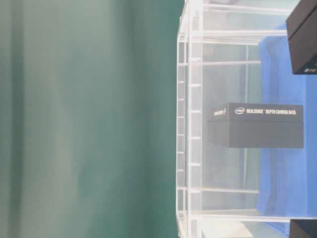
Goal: Take the box out of the case with both arms.
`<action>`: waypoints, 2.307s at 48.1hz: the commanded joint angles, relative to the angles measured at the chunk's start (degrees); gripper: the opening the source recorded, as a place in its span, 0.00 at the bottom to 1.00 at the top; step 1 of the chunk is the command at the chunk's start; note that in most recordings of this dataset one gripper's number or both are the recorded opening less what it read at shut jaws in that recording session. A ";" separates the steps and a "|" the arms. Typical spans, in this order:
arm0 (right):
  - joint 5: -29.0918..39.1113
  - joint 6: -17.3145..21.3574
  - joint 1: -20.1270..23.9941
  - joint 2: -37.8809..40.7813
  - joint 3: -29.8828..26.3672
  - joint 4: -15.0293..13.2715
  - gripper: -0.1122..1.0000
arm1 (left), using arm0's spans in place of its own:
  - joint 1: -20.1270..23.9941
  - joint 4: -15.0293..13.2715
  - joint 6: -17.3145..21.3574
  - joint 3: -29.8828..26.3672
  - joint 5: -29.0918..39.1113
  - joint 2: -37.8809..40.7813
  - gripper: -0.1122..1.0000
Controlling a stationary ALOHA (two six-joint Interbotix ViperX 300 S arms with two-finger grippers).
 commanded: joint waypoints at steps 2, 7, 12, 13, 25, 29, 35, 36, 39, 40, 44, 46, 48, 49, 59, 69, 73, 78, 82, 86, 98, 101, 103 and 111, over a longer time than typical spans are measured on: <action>-0.44 0.09 0.18 -0.44 -0.44 -0.18 0.89 | -0.26 0.18 -0.09 -0.70 0.09 0.35 0.90; -0.53 0.09 0.18 -0.18 -0.35 -0.18 0.89 | -0.26 0.18 -0.09 -0.79 0.09 0.97 0.90; -0.62 0.00 0.18 -0.18 -0.44 -0.18 0.89 | -0.26 0.09 -0.18 -0.97 0.00 1.14 0.90; -0.62 0.00 0.18 -0.18 -0.44 -0.18 0.89 | -0.26 0.18 -0.18 -0.97 0.00 1.14 0.90; -0.62 -0.88 -1.76 -0.35 -0.35 -0.79 0.89 | 1.76 0.53 0.79 -0.97 0.26 1.14 0.90; -0.70 -2.81 -3.87 -0.44 -0.35 -0.97 0.89 | 3.60 0.53 2.37 -0.97 0.53 0.97 0.90; -0.97 -8.61 -8.44 -0.79 -0.09 -0.97 0.89 | 7.65 0.53 7.29 -0.97 1.49 0.79 0.90; -1.05 -9.58 -9.32 -0.79 -0.09 -0.97 0.89 | 8.44 0.53 8.09 -0.97 1.85 0.79 0.90; -1.23 -12.66 -11.95 -0.88 -0.09 -0.88 0.89 | 11.69 0.53 11.16 -0.97 2.81 0.79 0.90; -1.32 -13.71 -12.83 -0.97 -0.09 -0.97 0.89 | 12.57 0.53 12.04 -0.97 3.08 0.79 0.90; -1.76 -17.67 -16.52 -1.05 -0.09 -0.79 0.89 | 16.17 0.62 15.56 -0.97 3.43 0.79 0.90; -2.11 -19.51 -18.37 -1.05 -0.09 -0.79 0.89 | 17.67 0.53 17.31 -1.05 3.43 0.88 0.90; -2.55 -21.18 -20.13 -1.05 -0.09 -0.70 0.89 | 19.34 0.53 18.98 -1.05 3.43 0.88 0.90; -2.99 -22.32 -21.36 -1.05 -0.09 -0.70 0.89 | 20.04 0.53 19.86 -0.97 3.43 0.88 0.90; -5.98 -29.18 -29.18 -1.05 0.79 0.44 0.89 | 28.39 0.53 27.16 -0.79 3.43 1.32 0.90; -7.91 -34.01 -34.98 -0.79 1.49 2.02 0.89 | 34.28 0.53 32.96 -0.97 3.34 2.20 0.90; -7.91 -34.72 -35.60 -0.70 1.58 2.64 0.89 | 34.80 0.62 33.40 -1.05 3.16 2.64 0.90; -7.91 -34.72 -35.60 -0.70 1.67 2.99 0.89 | 34.80 0.44 33.40 -1.05 3.08 2.99 0.90; -7.82 -34.72 -35.60 -0.70 1.76 3.08 0.89 | 34.80 0.44 33.40 -1.05 3.08 3.08 0.90; -7.91 -34.72 -35.60 -0.70 1.76 3.08 0.89 | 34.80 0.35 33.40 -1.14 2.99 3.08 0.90; -7.91 -34.63 -35.60 -0.70 1.76 3.08 0.89 | 34.80 0.18 33.40 -1.14 2.99 3.16 0.90; -7.91 -34.63 -35.60 -0.79 1.76 3.08 0.89 | 34.80 0.09 33.31 -1.14 2.99 3.08 0.90; -7.82 -34.63 -35.60 -0.79 1.76 3.08 0.89 | 34.80 0.09 33.31 -1.14 2.99 3.08 0.90; -7.91 -34.63 -35.60 -0.79 1.76 3.08 0.89 | 34.80 0.18 33.31 -1.14 2.90 3.08 0.90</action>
